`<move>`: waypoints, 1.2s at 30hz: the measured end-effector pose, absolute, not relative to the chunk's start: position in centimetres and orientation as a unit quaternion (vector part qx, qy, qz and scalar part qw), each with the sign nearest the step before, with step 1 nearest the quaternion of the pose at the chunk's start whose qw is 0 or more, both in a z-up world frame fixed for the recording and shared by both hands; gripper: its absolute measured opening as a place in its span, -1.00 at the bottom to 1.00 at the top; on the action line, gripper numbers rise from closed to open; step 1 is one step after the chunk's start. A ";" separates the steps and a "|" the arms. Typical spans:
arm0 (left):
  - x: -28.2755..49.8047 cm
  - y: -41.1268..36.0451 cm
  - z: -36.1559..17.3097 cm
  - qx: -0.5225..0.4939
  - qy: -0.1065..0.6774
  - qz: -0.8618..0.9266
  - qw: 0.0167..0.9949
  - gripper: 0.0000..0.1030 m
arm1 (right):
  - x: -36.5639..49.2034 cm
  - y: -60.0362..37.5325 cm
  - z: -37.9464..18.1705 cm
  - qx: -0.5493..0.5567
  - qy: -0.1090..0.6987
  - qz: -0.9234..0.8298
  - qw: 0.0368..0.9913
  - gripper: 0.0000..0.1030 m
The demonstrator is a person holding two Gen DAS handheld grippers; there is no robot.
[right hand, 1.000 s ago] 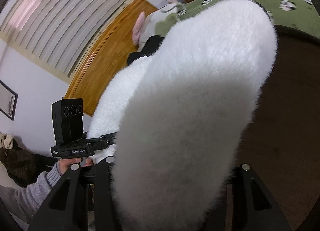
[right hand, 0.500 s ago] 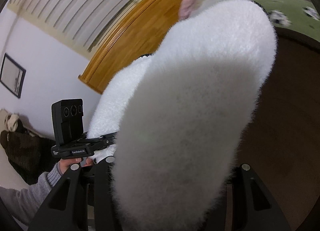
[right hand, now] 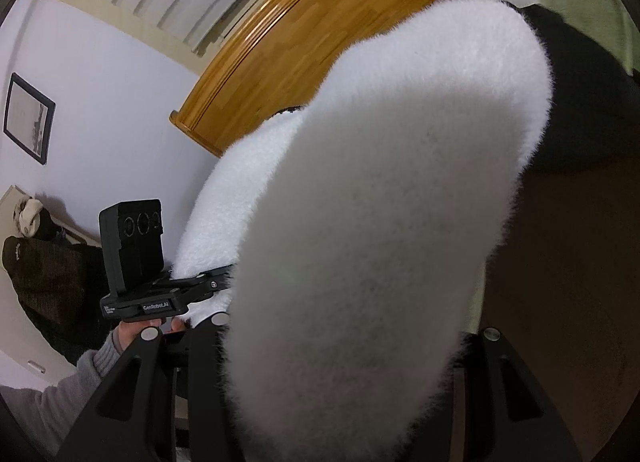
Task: Fold large clothes
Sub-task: 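Lift the cardigan bundle with both tools and carry it toward the clothing stack, then lower the cardigan onto the green clothing stack and open both tools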
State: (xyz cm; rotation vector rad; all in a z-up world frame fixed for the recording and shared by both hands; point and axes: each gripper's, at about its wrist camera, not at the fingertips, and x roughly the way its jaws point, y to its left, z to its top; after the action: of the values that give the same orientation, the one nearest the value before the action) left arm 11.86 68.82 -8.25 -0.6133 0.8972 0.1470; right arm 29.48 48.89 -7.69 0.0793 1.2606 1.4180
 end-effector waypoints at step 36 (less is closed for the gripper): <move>8.1 76.8 -21.9 -0.315 0.400 0.189 0.840 0.87 | 33.6 60.2 -22.1 -0.107 0.517 0.582 0.618 0.89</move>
State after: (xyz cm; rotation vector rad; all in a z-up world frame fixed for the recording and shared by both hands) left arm 8.10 76.80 -21.87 -0.6656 0.8446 0.4000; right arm 33.65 60.20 -22.08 -0.2453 1.1899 1.3404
